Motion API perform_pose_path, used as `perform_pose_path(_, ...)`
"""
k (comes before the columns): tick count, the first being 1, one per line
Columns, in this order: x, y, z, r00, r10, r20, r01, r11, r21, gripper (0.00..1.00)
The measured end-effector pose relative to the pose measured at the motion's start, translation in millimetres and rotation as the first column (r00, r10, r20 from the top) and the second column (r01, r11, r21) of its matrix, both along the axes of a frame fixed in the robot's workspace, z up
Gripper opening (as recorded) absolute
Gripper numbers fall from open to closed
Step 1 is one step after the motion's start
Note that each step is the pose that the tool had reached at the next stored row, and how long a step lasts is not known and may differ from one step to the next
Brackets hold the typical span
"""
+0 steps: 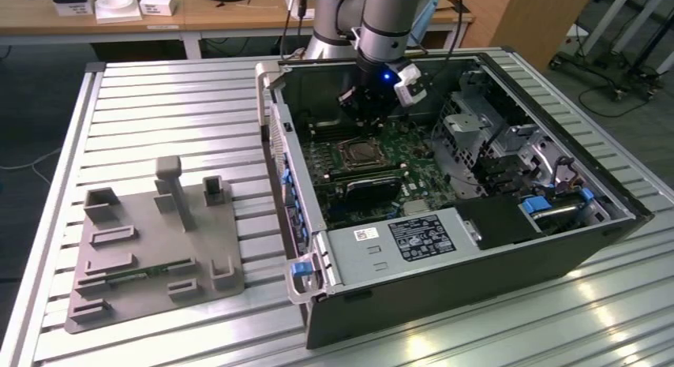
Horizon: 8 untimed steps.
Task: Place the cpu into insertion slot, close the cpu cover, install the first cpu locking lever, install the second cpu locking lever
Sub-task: 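Install the first cpu locking lever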
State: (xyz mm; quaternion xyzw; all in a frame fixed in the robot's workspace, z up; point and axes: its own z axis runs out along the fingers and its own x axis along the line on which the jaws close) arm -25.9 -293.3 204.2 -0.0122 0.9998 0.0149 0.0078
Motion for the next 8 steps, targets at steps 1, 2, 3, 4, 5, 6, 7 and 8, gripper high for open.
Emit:
perform_pose_path(1, 0.0, 0.0, 0.0, 1.0000, 0.000, 0.0000, 0.000, 1.0000, 0.0001, 0.10)
perform_pose_path(2, 0.0, -0.1, 0.0, 1.0000, 0.000, 0.0000, 0.000, 1.0000, 0.0001, 0.10)
perform_pose_path(3, 0.1, -0.3, -0.2, 1.0000, 0.000, 0.0002, 0.000, 1.0000, -0.0003, 0.10)
perform_pose_path(4, 0.0, -0.6, -0.2, 1.0000, 0.000, 0.0001, 0.000, 1.0000, -0.0021, 0.10)
perform_pose_path(5, 0.0, -0.8, -0.3, 1.0000, 0.000, 0.0001, 0.000, 1.0000, -0.0045, 0.10)
perform_pose_path(6, 0.0, -1.0, -0.3, 1.0000, 0.000, 0.0000, 0.000, 1.0000, -0.0072, 0.10)
perform_pose_path(7, 0.1, -1.2, -0.3, 1.0000, 0.000, 0.0001, 0.000, 1.0000, -0.0099, 0.10)
perform_pose_path(8, 0.1, -1.4, -0.4, 1.0000, 0.000, 0.0001, 0.000, 0.9999, -0.0127, 0.10)
